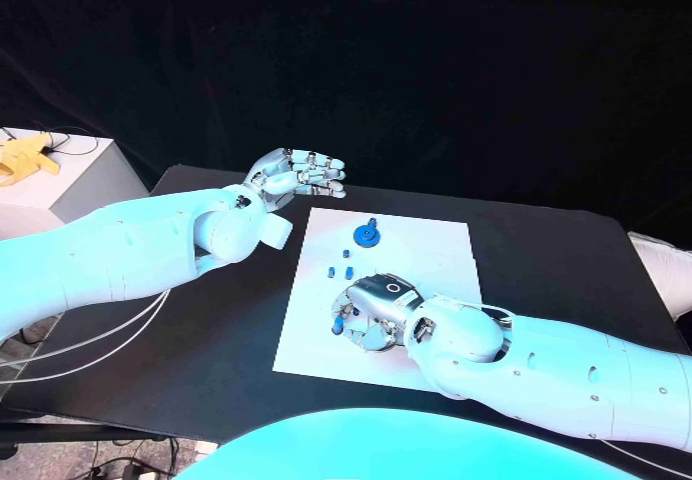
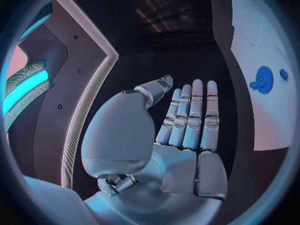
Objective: Assemble the parts on the task board
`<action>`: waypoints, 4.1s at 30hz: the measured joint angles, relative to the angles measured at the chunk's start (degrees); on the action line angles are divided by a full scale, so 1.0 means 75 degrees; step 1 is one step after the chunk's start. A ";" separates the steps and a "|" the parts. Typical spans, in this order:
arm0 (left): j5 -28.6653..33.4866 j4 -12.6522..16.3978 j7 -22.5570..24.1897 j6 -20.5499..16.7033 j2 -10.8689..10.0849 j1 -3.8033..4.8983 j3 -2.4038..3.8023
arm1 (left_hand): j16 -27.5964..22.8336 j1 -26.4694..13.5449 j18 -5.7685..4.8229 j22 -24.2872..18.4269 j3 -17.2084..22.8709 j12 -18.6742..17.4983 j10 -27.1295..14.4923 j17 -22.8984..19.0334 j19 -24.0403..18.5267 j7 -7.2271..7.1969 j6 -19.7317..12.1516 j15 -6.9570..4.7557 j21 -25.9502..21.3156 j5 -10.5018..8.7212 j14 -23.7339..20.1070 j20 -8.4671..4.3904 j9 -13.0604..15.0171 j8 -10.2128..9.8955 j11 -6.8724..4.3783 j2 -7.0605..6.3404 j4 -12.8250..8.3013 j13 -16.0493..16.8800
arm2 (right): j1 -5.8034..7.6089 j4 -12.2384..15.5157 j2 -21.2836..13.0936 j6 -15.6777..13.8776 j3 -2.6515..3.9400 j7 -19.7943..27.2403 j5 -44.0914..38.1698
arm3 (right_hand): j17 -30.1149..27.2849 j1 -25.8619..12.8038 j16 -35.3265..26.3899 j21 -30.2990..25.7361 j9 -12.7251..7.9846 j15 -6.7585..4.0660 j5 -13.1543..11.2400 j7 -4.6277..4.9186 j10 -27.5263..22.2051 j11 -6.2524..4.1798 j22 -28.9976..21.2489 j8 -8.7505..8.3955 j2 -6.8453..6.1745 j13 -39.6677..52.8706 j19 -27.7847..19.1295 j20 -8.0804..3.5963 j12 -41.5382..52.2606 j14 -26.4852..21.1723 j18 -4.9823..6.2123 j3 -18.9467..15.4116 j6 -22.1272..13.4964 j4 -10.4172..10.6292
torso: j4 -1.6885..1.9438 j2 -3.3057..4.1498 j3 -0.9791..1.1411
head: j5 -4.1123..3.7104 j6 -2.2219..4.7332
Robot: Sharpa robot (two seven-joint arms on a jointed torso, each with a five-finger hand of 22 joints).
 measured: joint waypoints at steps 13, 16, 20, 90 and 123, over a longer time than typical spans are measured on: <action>-0.0001 -0.0025 -0.0016 0.0004 0.0000 0.0000 -0.0001 | 0.0000 0.0000 0.0000 0.0000 0.0000 0.0000 -0.0028 0.0008 0.0000 0.0000 0.0000 0.0027 0.0000 0.0000 -0.0027 0.0000 -0.0007 0.0044 0.0028 0.0000 0.0000 0.0000 | 0.0007 0.0145 -0.0142 -0.0339 0.0003 -0.0007 0.0116 | 0.0018 0.0058 -0.0011 -0.0104 -0.0097 0.0000 0.0060 0.0003 -0.0291 0.0011 -0.0077 -0.0185 -0.0019 0.0009 0.0028 0.0028 0.0090 0.0000 0.0000 -0.0475 -0.0297 0.0070 | -0.0008 0.0004 0.0007 | -0.0048 0.0000; -0.0001 -0.0032 -0.0022 0.0006 -0.0004 0.0000 -0.0001 | 0.0000 0.0000 0.0000 0.0000 0.0000 0.0000 -0.0028 0.0008 0.0000 0.0000 0.0000 0.0027 0.0000 0.0000 -0.0027 0.0000 -0.0007 0.0044 0.0028 0.0000 0.0000 0.0000 | 0.0035 0.0267 -0.0280 -0.0487 0.0004 -0.0005 0.0173 | 0.0043 0.0110 -0.0011 -0.0104 -0.0105 0.0000 0.0131 0.0012 -0.0310 0.0021 -0.0077 -0.0190 0.0033 0.0009 0.0028 0.0028 0.0141 0.0000 0.0000 -0.0552 -0.0306 0.0101 | -0.0009 0.0001 0.0007 | -0.0076 0.0000; -0.0001 -0.0045 -0.0025 0.0011 -0.0007 0.0001 -0.0001 | 0.0006 0.0000 0.0000 0.0000 0.0000 0.0000 -0.0031 0.0007 0.0000 0.0000 0.0000 0.0027 0.0000 0.0000 -0.0027 0.0000 -0.0007 0.0044 0.0025 0.0000 0.0000 0.0000 | 0.0191 0.0528 -0.0638 -0.0720 0.0029 0.0069 0.0451 | 0.0084 0.0175 -0.0011 -0.0143 -0.0117 -0.0001 0.0267 0.0021 -0.0185 0.0017 -0.0075 -0.0190 0.0098 0.0052 0.0113 0.0026 0.0372 0.0000 -0.0001 -0.0600 -0.0298 0.0155 | -0.0007 -0.0003 0.0001 | -0.0173 0.0000; -0.0492 0.0373 -0.0143 0.0503 -0.0307 -0.0020 -0.0011 | 0.1273 -0.0415 0.0000 0.0288 -0.2091 0.0105 0.0349 0.1604 0.0602 -0.0150 -0.0343 -0.0165 0.0532 0.0000 0.0162 -0.0247 -0.0014 -0.0192 -0.0134 -0.0064 0.1092 0.0521 | 0.0578 0.1215 -0.3046 0.1209 -0.0042 -0.2409 0.3949 | 0.1664 -0.0665 0.1159 0.1829 0.0569 -0.0374 0.0514 -0.0435 0.2825 -0.0592 0.2058 0.1477 0.0649 0.9485 0.1040 -0.0383 1.0384 0.0040 -0.0358 -0.3795 0.0114 0.2461 | -0.0100 -0.0103 -0.0025 | -0.1036 0.0000; -0.0481 0.0366 -0.0221 0.0585 -0.0346 -0.0020 -0.0011 | 0.1339 -0.0318 -0.0001 0.0286 -0.2160 0.0133 0.0231 0.1634 0.0582 -0.0123 -0.0370 -0.0165 0.0532 0.0000 0.0082 -0.0227 -0.0015 -0.0192 -0.0124 -0.0017 0.1149 0.0541 | 0.0411 0.0790 -0.2589 0.0930 0.0001 -0.2452 0.3731 | 0.1662 -0.0225 0.1159 0.1712 0.0380 -0.0376 0.2916 -0.0428 0.2823 -0.0590 0.2104 0.1487 0.0955 0.9484 0.1039 -0.0383 1.0237 0.0037 -0.0359 -0.3789 -0.0060 0.2436 | -0.0103 -0.0119 -0.0037 | -0.0996 0.0000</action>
